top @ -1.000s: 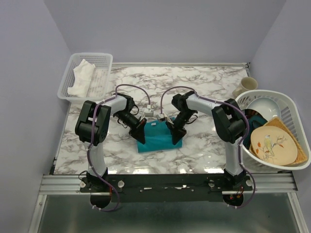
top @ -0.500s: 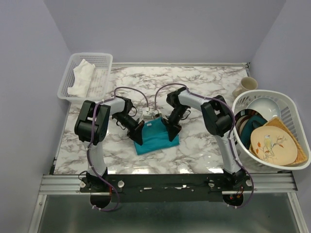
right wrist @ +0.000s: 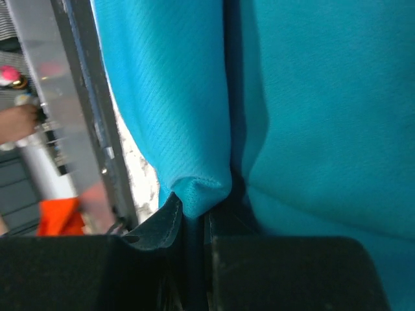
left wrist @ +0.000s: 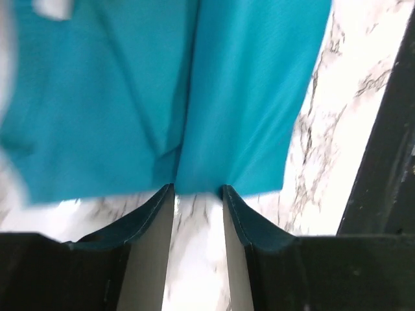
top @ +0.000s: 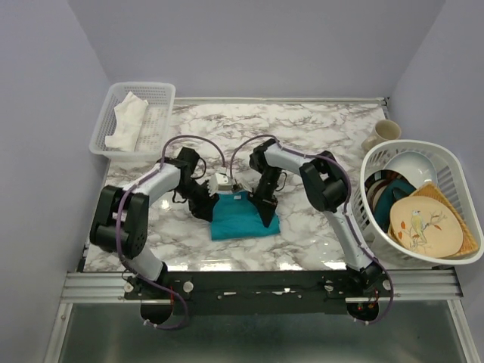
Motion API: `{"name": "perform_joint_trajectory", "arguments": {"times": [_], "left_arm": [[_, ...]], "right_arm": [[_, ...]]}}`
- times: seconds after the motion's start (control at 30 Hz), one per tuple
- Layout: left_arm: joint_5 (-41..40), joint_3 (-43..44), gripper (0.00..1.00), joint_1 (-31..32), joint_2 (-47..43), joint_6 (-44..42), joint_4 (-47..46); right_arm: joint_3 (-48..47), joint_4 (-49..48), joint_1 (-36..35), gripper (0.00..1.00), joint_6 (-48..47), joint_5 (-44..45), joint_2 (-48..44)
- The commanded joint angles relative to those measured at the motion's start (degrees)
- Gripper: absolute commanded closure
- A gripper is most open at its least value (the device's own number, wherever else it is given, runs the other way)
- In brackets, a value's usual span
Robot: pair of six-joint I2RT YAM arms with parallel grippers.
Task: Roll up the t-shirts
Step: Roll the T-shirt to the center of the board.
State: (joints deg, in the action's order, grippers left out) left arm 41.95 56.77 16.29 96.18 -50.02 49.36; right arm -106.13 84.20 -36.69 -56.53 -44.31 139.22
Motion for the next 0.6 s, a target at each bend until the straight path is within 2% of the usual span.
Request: {"name": "perform_joint_trajectory", "arguments": {"times": [0.0,0.1,0.17,0.23,0.27,0.33,0.37,0.47,0.5,0.57], "left_arm": [[-10.92,-2.28,0.53,-0.65,-13.63,-0.87,-1.99],[-13.03,-4.21,0.47,0.58,-23.21,-1.74,-4.09],[-14.88,-7.7,0.41,4.17,-30.76,-2.71,-5.94],[-16.55,-11.05,0.38,8.56,-38.39,-2.81,-10.24],[-18.21,-15.07,0.36,13.89,-40.87,-2.45,-11.99],[-20.32,-18.7,0.33,19.45,-46.32,0.34,-17.53],[-20.59,-20.89,0.32,24.35,-47.13,1.23,-18.5],[-20.33,-23.01,0.33,28.6,-45.92,4.4,-21.32],[-22.68,-23.28,0.33,32.36,-45.3,4.75,-22.63],[-24.28,-23.64,0.35,35.89,-43.89,5.19,-23.7]], "right_arm": [[2.41,3.34,-2.6,0.89,1.6,23.39,9.49],[2.42,3.34,-3.57,0.89,3.0,25.15,10.72],[1.46,3.25,-3.65,0.88,4.32,25.51,11.42],[1.27,3.34,-3.74,0.88,4.76,25.6,11.78],[1.1,3.34,-3.66,0.88,5.03,25.51,11.87],[0.66,3.34,-3.57,0.89,5.73,25.59,12.22],[0.57,3.25,-3.48,0.89,6.52,25.59,12.39],[-1.09,3.25,-2.69,0.9,9.06,24.63,13.27],[-2.41,3.25,-2.25,0.9,9.94,24.19,13.45],[-4.25,3.25,-0.67,0.91,13.09,22.44,14.32]]}}
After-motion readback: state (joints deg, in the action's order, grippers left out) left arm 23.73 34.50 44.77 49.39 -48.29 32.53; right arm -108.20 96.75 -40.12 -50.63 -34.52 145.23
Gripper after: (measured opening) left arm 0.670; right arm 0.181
